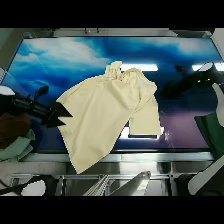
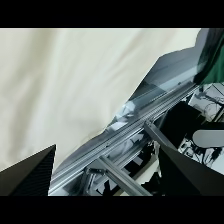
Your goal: Fold the shirts.
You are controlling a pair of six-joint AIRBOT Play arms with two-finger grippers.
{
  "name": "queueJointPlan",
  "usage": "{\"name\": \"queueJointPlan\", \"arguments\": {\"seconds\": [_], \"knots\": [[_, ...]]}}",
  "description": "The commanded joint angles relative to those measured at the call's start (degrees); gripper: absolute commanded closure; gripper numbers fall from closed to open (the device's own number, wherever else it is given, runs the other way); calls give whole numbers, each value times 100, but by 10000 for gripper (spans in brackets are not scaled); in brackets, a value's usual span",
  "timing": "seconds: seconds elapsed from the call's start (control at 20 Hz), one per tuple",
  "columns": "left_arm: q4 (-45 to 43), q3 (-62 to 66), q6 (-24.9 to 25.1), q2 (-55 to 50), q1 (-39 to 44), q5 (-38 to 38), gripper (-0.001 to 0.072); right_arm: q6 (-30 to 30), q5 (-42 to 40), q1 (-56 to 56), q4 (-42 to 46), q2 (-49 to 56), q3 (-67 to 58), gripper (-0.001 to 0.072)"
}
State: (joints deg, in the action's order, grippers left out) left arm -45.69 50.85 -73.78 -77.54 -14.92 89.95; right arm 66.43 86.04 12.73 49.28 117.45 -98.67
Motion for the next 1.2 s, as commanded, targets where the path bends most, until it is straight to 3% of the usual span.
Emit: {"name": "queueJointPlan", "arguments": {"seconds": [0.0,0.25,0.4,0.45,0.65,0.9,1.0,1.1,1.15], "knots": [[-144,-1196,-2,811,-310,-166,14,-330,33,-210,-894,299,74,439],[-1150,-1937,-389,1720,-1298,-304,13,-400,-70,-463,-887,433,74,437],[-1106,-2280,-382,1790,-1405,-745,13,-457,-105,-450,-879,435,74,440],[-1102,-2369,-382,1679,-1283,-907,13,-466,-98,-448,-876,435,74,470],[-380,-2437,-13,828,-450,-1445,14,-522,63,-424,-879,435,74,476],[-527,-2439,15,-251,326,-1355,14,-518,610,-120,-883,428,72,475],[-522,-2365,96,-433,413,-1366,139,-516,664,85,-890,428,76,475],[-507,-2157,85,-448,411,-1510,148,-516,710,160,-951,428,81,475],[-466,-2024,90,-448,411,-1521,264,-518,730,140,-1016,428,87,476]]}}
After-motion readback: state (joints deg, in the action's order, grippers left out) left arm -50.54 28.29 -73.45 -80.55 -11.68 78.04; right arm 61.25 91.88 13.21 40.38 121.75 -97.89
